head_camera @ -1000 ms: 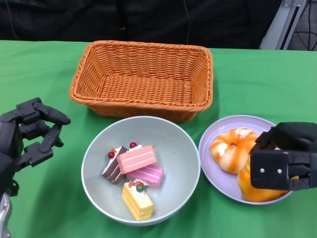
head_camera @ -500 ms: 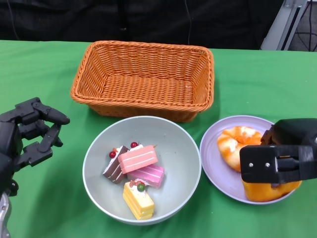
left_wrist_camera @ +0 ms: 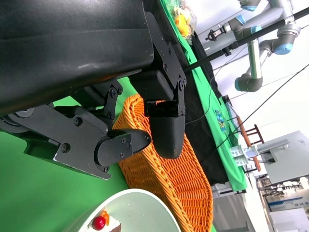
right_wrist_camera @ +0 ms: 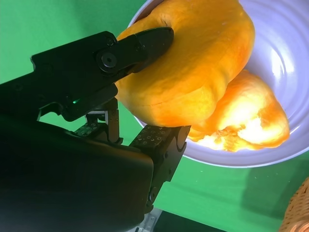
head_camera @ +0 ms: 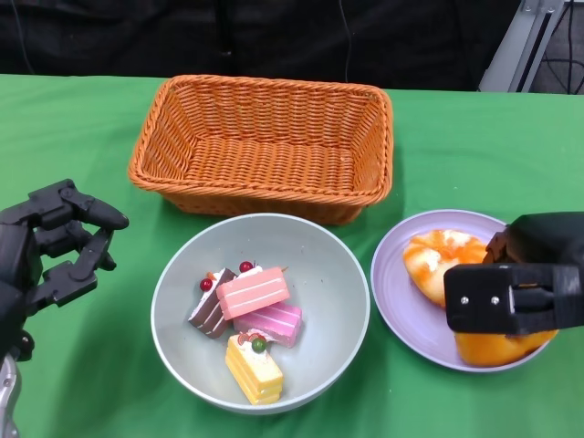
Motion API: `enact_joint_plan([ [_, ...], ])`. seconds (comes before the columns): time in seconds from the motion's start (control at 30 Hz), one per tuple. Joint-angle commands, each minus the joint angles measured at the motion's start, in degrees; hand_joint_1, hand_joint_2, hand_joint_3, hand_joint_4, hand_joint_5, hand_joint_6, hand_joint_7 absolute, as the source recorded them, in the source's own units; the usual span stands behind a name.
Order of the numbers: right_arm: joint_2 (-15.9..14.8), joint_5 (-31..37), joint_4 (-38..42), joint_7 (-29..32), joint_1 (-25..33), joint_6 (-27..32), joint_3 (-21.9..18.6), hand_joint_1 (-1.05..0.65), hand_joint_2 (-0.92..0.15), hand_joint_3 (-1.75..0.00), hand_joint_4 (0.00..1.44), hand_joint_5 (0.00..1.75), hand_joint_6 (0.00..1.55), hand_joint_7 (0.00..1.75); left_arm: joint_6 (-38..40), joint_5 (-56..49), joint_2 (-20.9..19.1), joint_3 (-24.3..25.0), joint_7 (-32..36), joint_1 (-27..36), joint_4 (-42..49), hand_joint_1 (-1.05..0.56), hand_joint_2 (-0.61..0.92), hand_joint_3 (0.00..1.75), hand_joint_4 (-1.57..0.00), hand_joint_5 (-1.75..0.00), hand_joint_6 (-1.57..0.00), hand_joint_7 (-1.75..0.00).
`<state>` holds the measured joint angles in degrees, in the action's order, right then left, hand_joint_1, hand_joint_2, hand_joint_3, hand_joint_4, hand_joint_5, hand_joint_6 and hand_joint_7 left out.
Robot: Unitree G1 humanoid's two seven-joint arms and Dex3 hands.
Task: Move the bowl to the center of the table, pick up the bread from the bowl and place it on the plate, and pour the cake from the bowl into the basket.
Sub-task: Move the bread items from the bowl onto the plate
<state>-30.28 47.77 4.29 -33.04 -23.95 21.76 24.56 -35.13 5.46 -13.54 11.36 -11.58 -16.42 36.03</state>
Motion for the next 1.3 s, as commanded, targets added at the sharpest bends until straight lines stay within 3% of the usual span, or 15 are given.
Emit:
enact_joint_plan([
  [0.03, -1.3, -1.2, 0.8, -0.5, -0.5, 0.3, -2.0, -0.67, -0.92, -0.13, 0.84, 1.22, 0.66, 0.02, -0.1, -0.4, -1.1, 0.2, 0.4, 0.1, 0.1, -0.07, 0.73, 0.73, -0.8, -1.5, -0.84, -1.09],
  [0.27, -1.6, -2.1, 0.0, -2.1, -0.8, 0.5, -2.7, -0.67, -0.92, -0.13, 0.84, 1.22, 0.67, 0.02, -0.2, -0.3, -1.1, 0.2, 0.2, 0.1, 0.2, -0.06, 0.72, 0.76, -0.8, -1.5, -0.84, -1.1],
  [0.33, -2.0, -3.1, -1.3, -4.9, -1.3, 1.3, -3.2, -0.67, -0.92, -0.18, 0.75, 1.04, 0.72, 0.02, -0.1, -0.3, -1.1, 0.2, 0.2, 0.1, 0.2, -0.07, 0.72, 0.76, -0.8, -1.5, -0.84, -1.1],
  [0.37, -2.2, -3.6, -1.8, -6.0, -1.5, 1.6, -3.4, -0.67, -0.92, -0.19, 0.76, 0.75, 0.74, 0.01, -0.1, -0.1, -1.1, 0.2, 0.1, 0.1, 0.1, -0.07, 0.72, 0.76, -0.8, -1.5, -0.84, -1.1],
  [0.4, -2.3, -3.9, -2.1, -6.7, -1.6, 1.7, -3.5, -0.66, -0.92, -0.2, 0.78, 0.59, 0.75, 0.01, -0.1, 0.0, -1.1, 0.3, -0.1, 0.1, 0.2, -0.07, 0.72, 0.76, -0.8, -1.5, -0.83, -1.1],
  [0.53, -2.5, -5.0, -3.2, -8.3, -1.8, 1.8, -4.1, -0.65, -0.92, -0.21, 0.82, 0.37, 0.76, 0.0, -0.6, -0.2, -1.2, 0.2, -0.1, -0.1, 0.8, -0.06, 0.72, 0.76, -0.8, -1.5, -0.83, -1.11],
  [0.9, -2.5, -6.3, -4.7, -9.2, -2.2, 2.1, -4.9, -0.66, -0.92, -0.2, 0.85, 0.29, 0.74, 0.0, -0.7, -0.5, -1.4, 0.2, 0.0, -0.2, 1.2, -0.06, 0.73, 0.75, -0.81, -1.49, -0.84, -1.1],
  [1.3, -1.9, -7.0, -3.5, -3.5, -1.1, -0.1, -4.9, -0.67, -0.92, -0.16, 0.96, 0.31, 0.76, 0.01, -0.7, -0.2, -1.3, 0.2, -0.2, 0.0, 0.8, -0.06, 0.73, 0.73, -0.81, -1.49, -0.84, -1.1],
])
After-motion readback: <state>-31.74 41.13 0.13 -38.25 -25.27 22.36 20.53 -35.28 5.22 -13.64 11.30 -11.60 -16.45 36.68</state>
